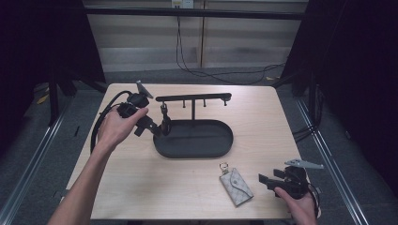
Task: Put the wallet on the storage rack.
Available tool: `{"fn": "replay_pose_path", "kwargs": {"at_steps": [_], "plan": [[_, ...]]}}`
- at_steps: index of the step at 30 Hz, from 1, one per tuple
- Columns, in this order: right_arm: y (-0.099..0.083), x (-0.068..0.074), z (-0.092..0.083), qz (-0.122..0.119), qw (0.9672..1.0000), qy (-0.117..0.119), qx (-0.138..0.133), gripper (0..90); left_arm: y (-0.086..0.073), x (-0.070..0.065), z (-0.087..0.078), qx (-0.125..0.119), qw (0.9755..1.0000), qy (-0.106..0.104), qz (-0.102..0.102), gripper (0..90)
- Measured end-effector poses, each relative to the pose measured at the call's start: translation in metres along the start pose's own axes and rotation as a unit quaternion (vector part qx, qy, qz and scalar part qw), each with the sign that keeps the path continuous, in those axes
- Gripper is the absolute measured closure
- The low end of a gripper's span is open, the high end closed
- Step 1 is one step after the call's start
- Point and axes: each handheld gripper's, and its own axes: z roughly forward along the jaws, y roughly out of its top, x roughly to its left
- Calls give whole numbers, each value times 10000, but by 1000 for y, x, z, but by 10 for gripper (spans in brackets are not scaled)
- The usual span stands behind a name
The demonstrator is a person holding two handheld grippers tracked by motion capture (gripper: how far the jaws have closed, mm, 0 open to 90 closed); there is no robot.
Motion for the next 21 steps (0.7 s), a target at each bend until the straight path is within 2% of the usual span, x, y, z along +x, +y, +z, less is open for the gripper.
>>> {"fn": "replay_pose_path", "kwargs": {"at_steps": [4, 7, 9, 14, 17, 21], "plan": [[1, 1, 2, 9, 10000, 8, 50, 265, -9, 2, -2, -112, 9999, 57, 66, 204], [1, 0, 2, 16, 10000, -6, 47, 265, -17, 7, -3, -313, 9994, 142, -6, 238], [1, -1, 2, 20, 10000, -11, 47, 265, -23, 11, -1, -325, 9995, 35, -21, 244], [0, 0, 1, 33, 10000, -27, 19, 267, -40, 12, 3, -464, 9989, 48, -107, 249], [0, 0, 0, 40, 10000, -42, -1, 267, -49, 13, 5, -545, 9984, -49, -129, 243], [1, 1, -1, 54, 10000, -32, -40, 267, -60, 12, 7, -634, 9979, 1, -134, 240]]}}
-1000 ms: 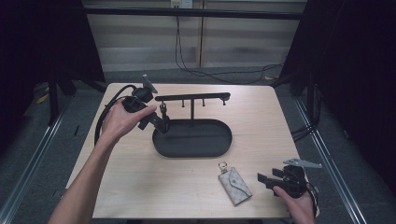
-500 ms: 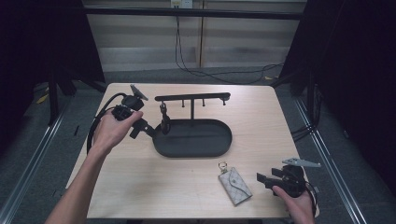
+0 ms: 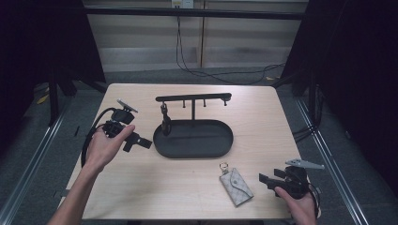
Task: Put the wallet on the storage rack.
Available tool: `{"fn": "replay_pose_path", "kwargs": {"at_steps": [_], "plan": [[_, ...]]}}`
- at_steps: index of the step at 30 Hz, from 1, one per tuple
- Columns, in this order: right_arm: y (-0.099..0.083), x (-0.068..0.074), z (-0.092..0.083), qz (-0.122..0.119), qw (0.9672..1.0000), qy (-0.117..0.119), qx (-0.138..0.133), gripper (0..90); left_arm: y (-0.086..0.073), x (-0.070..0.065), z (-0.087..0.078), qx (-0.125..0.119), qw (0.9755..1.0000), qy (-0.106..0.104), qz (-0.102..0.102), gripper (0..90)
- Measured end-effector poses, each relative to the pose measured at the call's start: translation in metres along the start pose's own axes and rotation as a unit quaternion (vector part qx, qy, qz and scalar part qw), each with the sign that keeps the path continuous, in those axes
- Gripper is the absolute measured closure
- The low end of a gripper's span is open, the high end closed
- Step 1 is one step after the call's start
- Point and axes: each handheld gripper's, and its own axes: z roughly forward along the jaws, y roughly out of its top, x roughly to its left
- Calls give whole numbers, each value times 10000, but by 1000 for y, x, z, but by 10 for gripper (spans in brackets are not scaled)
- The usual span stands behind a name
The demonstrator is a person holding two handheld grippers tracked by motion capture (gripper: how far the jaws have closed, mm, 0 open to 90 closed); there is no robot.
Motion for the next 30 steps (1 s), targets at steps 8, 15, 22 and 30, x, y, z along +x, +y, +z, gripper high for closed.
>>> {"fn": "replay_pose_path", "kwargs": {"at_steps": [8, 15, 22, 30], "plan": [[1, 0, 2, -23, 9999, 61, 99, 282, -26, 0, -3, -388, 9991, -44, 145, 244], [1, 1, 2, 8, 9999, 32, 119, 282, -52, -3, 6, -728, 9968, -221, 233, 244], [1, 0, 2, 30, 10000, 29, 80, 281, -73, -3, 18, -922, 9955, -153, 121, 244], [0, 0, 0, 8, 10000, -13, 52, 275, -106, 5, 36, -1022, 9943, -181, -239, 241]]}}
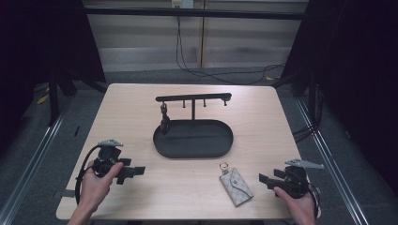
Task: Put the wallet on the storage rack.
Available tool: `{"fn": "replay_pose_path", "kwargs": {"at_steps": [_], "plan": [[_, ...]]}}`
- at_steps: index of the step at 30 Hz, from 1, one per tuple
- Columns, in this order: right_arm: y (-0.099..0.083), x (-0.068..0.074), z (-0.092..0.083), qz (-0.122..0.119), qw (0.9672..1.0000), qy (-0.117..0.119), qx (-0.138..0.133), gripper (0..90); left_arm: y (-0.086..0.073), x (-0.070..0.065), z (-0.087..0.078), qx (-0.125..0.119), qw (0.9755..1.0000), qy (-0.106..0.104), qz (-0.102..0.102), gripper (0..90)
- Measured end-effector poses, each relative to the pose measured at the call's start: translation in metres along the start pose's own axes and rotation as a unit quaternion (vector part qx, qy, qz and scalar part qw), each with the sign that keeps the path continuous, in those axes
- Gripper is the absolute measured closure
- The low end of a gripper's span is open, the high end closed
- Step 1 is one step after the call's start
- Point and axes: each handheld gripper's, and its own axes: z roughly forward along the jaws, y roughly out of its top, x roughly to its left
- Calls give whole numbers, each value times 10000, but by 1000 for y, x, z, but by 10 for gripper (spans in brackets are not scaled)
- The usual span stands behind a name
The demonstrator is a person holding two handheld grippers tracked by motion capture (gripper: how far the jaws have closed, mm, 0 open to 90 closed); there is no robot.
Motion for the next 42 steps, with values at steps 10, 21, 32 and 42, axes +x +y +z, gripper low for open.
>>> {"fn": "replay_pose_path", "kwargs": {"at_steps": [10, 21, 32, 42], "plan": [[1, -4, -4, 196, 9998, 5, -25, 295, -35, -6, -3, -188, 9995, -61, 238, 241], [5, 4, -6, 163, 9999, 19, 49, 366, -59, 3, -4, -254, 9989, -350, 164, 195], [26, 28, -1, -133, 9961, 452, 740, 364, -58, -3, -3, -252, 9990, -142, 327, 231], [48, 54, 17, -445, 9880, 351, 1437, 391, -60, -3, -6, -444, 9987, -113, 238, 232]]}}
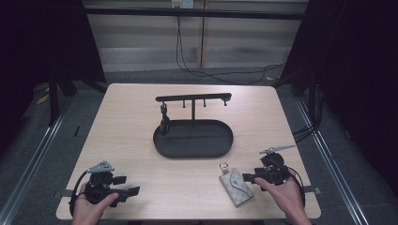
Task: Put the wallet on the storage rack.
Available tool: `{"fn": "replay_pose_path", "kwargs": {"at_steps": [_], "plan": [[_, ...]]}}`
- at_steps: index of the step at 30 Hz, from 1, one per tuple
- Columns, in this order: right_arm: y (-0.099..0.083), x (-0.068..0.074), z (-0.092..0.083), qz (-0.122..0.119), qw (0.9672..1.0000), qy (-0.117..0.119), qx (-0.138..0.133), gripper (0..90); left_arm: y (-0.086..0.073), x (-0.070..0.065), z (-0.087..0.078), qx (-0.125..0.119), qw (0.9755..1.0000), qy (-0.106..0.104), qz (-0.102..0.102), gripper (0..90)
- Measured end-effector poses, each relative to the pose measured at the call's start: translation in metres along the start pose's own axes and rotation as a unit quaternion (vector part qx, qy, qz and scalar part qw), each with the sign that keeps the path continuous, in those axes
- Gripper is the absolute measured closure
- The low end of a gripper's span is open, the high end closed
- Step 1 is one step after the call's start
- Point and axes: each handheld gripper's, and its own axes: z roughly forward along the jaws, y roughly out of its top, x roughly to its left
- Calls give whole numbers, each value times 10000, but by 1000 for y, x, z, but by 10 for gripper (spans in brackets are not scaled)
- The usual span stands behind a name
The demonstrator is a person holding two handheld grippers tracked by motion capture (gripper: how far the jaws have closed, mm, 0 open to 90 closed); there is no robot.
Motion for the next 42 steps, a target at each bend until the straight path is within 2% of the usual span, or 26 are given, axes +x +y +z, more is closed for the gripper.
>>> {"fn": "replay_pose_path", "kwargs": {"at_steps": [2, 4, 6, 11, 13, 14, 17, 21, 25, 26, 29, 30, 35, 42], "plan": [[5, 4, 1, -51, 9999, 66, 102, 391, 0, 1, 1, 46, 10000, 3, 1, 232], [9, 7, 3, -227, 9995, 84, 208, 421, 0, 0, 2, 39, 10000, 31, 29, 232], [12, 11, 8, -320, 9986, 161, 391, 410, 1, 0, 2, 38, 10000, 13, 54, 232], [13, 15, 15, -489, 9967, 156, 621, 431, 1, 0, 3, 44, 10000, -15, 35, 232], [15, 16, 16, -455, 9959, 194, 752, 429, 1, 0, 1, 25, 10000, -17, 37, 232], [16, 16, 17, -434, 9941, 278, 953, 428, 1, 0, 1, -6, 10000, -4, 8, 232], [17, 17, 21, -378, 9911, 335, 1230, 398, 1, 1, 1, 8, 10000, -89, -9, 231], [18, 18, 30, -442, 9877, 255, 1479, 374, 1, 1, 1, -3, 10000, -96, -26, 229], [20, 20, 36, -491, 9861, 231, 1571, 409, 1, 2, 2, 20, 10000, -67, -4, 229], [21, 21, 37, -431, 9844, 234, 1692, 426, 1, 2, 2, 18, 10000, -70, -4, 229], [22, 20, 41, -478, 9832, 204, 1748, 434, 1, 2, 2, 23, 10000, -60, -4, 229], [22, 20, 41, -410, 9821, 197, 1827, 437, 1, 2, 2, 45, 10000, -88, 2, 229], [23, 21, 48, -423, 9780, 132, 2037, 461, 1, 1, 1, 41, 10000, -48, 18, 229], [25, 23, 50, -384, 9758, 35, 2151, 513, 1, 2, 1, 69, 9999, -68, 28, 229]]}}
